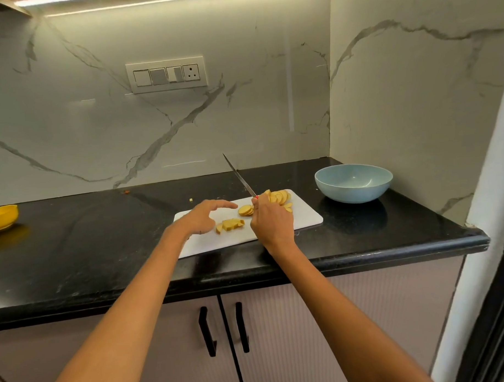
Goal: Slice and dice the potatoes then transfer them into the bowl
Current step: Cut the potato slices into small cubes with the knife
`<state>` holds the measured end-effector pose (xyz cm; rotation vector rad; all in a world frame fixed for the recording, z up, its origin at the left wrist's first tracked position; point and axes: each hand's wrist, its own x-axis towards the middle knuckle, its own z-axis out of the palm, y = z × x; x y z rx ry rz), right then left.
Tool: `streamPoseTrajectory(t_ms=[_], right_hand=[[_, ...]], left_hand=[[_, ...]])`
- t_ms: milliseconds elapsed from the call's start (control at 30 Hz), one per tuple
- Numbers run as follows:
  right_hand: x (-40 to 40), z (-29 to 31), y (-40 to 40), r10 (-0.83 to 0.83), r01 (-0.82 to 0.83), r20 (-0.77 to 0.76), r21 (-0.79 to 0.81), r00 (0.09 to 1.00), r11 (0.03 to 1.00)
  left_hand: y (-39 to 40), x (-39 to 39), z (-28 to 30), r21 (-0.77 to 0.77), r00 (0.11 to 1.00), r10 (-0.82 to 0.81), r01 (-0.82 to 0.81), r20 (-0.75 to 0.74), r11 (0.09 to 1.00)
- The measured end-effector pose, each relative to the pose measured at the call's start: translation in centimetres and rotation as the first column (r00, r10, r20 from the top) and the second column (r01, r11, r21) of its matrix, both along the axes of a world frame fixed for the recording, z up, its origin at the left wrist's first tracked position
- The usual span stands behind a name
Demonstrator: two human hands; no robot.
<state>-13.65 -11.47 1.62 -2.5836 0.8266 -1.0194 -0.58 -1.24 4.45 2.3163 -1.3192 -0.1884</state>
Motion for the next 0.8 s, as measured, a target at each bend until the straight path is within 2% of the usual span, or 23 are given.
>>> streamPoseTrajectory(t_ms=[133, 233, 400, 600, 733, 800], right_hand=[[-0.2, 0.0, -0.1, 0.007, -0.007, 0.013, 0.006, 1.0, 1.0], [-0.1, -0.1, -0.1, 0.011, -0.011, 0.025, 0.009, 1.0, 1.0], [0.1, -0.3, -0.2, 0.002, -0.002, 0.022, 0.008, 1.0, 1.0], [-0.1, -0.1, 0.0, 0.009, -0.009, 0.006, 0.023, 1.0, 1.0], [-0.4, 0.0, 0.3, 0.016, -0.014, -0.043, 0.03, 0.999, 0.999], [-1.0, -0.1, 0.8, 0.023, -0.02, -0.104, 0.032, 0.994, 0.999]], left_hand=[[-0.6, -0.2, 0.7, 0.257, 0.991, -0.137, 0.13, 0.008, 0.958], [-1.4, 0.6, 0.6, 0.317, 0.985, -0.17, 0.171, -0.031, 0.933], [-1.6, 0.6, 0.5, 0.216, 0.983, -0.152, 0.171, -0.103, 0.961], [-1.0, 0.8, -0.5, 0.169, 0.993, -0.116, 0.11, 0.028, 0.98], [-0.5, -0.4, -1.4, 0.1, 0.997, -0.003, -0.006, 0.082, 0.995], [0.0, -0.9, -1.9, 0.029, 0.997, 0.049, -0.051, 0.062, 0.998]])
